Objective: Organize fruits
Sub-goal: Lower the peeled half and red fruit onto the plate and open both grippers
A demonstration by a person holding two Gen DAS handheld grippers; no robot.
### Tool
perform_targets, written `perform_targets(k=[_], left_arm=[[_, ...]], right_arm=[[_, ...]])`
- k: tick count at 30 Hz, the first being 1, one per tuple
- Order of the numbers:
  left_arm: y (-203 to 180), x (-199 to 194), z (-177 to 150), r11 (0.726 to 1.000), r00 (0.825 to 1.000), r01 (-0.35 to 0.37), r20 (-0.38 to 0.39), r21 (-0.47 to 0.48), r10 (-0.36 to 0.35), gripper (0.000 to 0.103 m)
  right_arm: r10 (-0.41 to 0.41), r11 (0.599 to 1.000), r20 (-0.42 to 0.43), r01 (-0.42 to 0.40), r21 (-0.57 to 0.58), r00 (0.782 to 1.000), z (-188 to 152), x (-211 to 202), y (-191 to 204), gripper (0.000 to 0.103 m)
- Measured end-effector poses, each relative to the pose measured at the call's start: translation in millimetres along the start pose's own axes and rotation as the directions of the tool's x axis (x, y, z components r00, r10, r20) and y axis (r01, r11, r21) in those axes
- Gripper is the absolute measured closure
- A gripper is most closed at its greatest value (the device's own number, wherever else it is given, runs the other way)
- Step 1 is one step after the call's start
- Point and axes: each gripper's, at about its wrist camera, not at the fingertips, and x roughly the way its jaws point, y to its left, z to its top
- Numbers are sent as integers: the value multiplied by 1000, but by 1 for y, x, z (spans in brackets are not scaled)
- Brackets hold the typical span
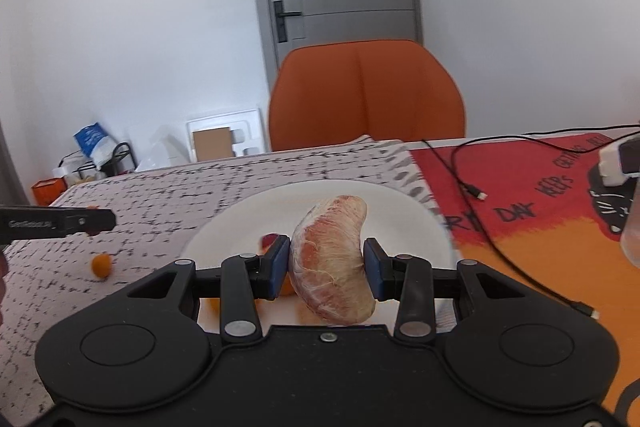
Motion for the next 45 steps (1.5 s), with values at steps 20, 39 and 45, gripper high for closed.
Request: perform_targets(k=[20, 39, 45], left_arm=[[-48, 21, 8, 994, 996, 92, -13, 54, -91, 80], [-48, 17, 4, 994, 996, 83, -44, 75, -80, 68], [-26, 4, 3, 998, 999, 29, -32, 57, -28, 49]], right_arm=[[-27, 999, 22, 26, 38, 999, 5, 7, -22, 59], [2, 998, -12, -1, 58, 1000, -7, -10, -8, 52], [26, 998, -16, -25, 52, 1000, -7, -7, 5, 43]])
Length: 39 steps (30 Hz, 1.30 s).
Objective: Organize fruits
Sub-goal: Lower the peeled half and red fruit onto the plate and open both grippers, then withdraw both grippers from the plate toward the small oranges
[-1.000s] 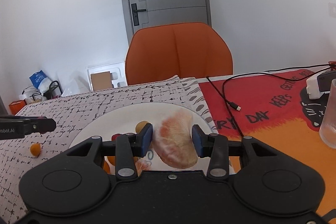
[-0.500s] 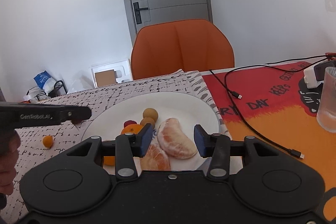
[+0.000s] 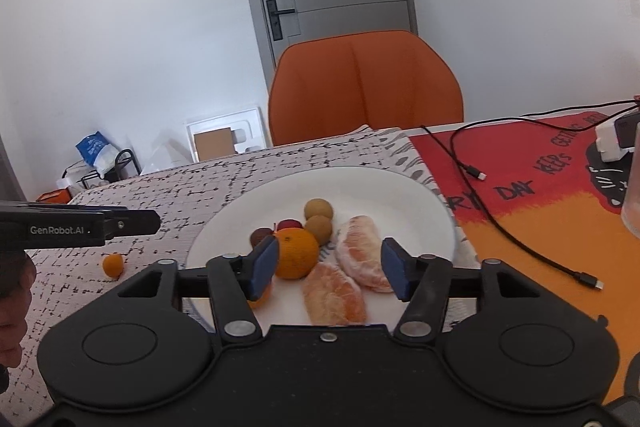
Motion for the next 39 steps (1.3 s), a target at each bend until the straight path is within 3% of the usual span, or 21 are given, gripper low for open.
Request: perform_targets(k=[4, 6, 9, 13, 39], left_arm=[[15, -9, -3, 999, 999, -35, 8, -12, 36, 39], [22, -13, -5, 998, 998, -54, 9, -21, 54, 34], [33, -22, -10, 997, 997, -72, 23, -36, 73, 18], [43, -30, -15, 994, 993, -110, 31, -26, 111, 10], [124, -72, -43, 959, 969, -240, 13, -152, 245, 7]], right_arm=[[28, 1000, -3, -28, -4, 1000, 1, 2, 10, 33], [39, 999, 1, -39, -12, 999, 1, 3, 16, 21], [56, 998, 6, -56, -25, 998, 2, 4, 26, 12], [74, 997, 9, -73, -35, 997, 3, 9, 36, 0], [221, 965, -75, -229, -126, 972, 2, 35, 117, 0]])
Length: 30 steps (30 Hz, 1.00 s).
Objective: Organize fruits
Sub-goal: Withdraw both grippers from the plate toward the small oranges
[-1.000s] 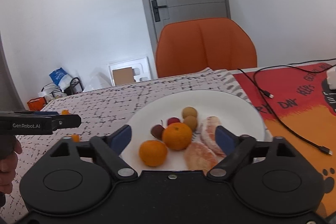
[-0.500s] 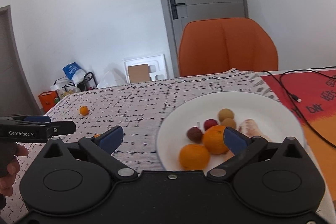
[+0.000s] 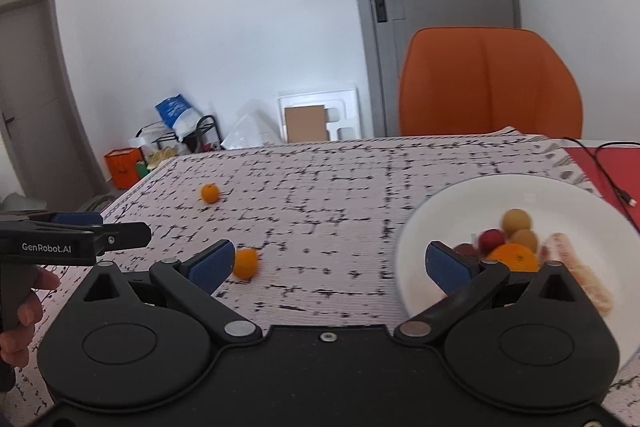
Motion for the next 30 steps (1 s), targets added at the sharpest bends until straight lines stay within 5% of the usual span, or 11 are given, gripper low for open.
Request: perform_targets(k=[25, 28, 30], left_arm=[[55, -8, -24, 994, 997, -75, -39, -81, 72, 7], [57, -8, -26, 994, 996, -77, -44, -81, 74, 7], [58, -8, -26, 993, 996, -79, -45, -83, 76, 7]], right_arm=[[83, 991, -106, -93, -97, 991, -8, 50, 54, 1], [82, 991, -118, -93, -92, 990, -8, 57, 54, 4], [80, 991, -128, -92, -92, 989, -9, 62, 54, 15]])
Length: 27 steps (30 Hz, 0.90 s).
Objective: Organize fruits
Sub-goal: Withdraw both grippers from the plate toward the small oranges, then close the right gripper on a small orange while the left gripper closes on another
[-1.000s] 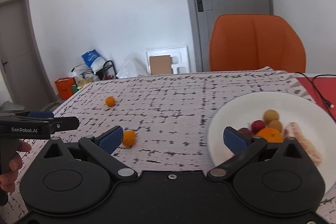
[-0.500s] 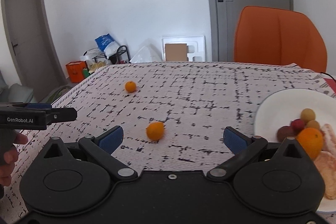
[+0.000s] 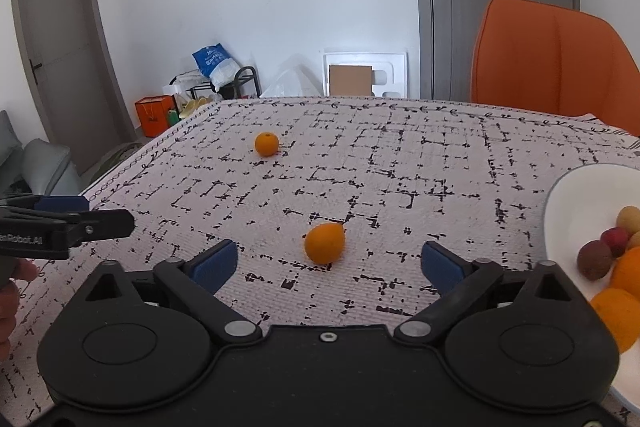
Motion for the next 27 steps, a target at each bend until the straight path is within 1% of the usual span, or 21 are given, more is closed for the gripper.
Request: perform_targets(k=[2, 7, 8, 10, 11, 12, 13, 14, 17, 27], left_arm=[[2, -1, -1, 1000, 1000, 0, 0, -3, 0, 7], [6, -2, -1, 1000, 1000, -7, -2, -10, 7, 7], [7, -1, -1, 1000, 1000, -8, -3, -10, 8, 7], [7, -1, 0, 1000, 1000, -9, -3, -9, 9, 7], [6, -1, 1, 1000, 1000, -7, -1, -8, 7, 7], [6, -1, 2, 1000, 1000, -5, 1, -6, 5, 7], [5, 0, 4, 1000, 1000, -4, 3, -5, 4, 7], [4, 0, 5, 1000, 1000, -4, 5, -4, 4, 7], [1, 3, 10, 1000, 1000, -5, 14, 1, 5, 7], [-16, 17, 32, 999, 997, 3, 72, 43, -6, 9]], right_arm=[[-4, 1000, -22, 4, -7, 1000, 0, 6, 1, 25], [-8, 1000, -32, 7, -25, 999, 0, 15, 4, 28], [-8, 1000, -31, 7, -28, 999, 1, 17, 4, 30], [-10, 999, -28, 9, -33, 1000, 2, 19, 4, 38], [-16, 999, -26, 15, -36, 1000, 3, 20, 4, 48], [-26, 999, -23, 25, -41, 999, 3, 20, 4, 67], [-40, 998, -23, 39, -46, 999, 5, 21, 4, 76], [-48, 998, -26, 47, -49, 998, 6, 22, 4, 81], [-30, 999, -27, 29, -39, 999, 9, 20, 3, 81], [-32, 999, 24, 32, -21, 999, 17, 5, -5, 81]])
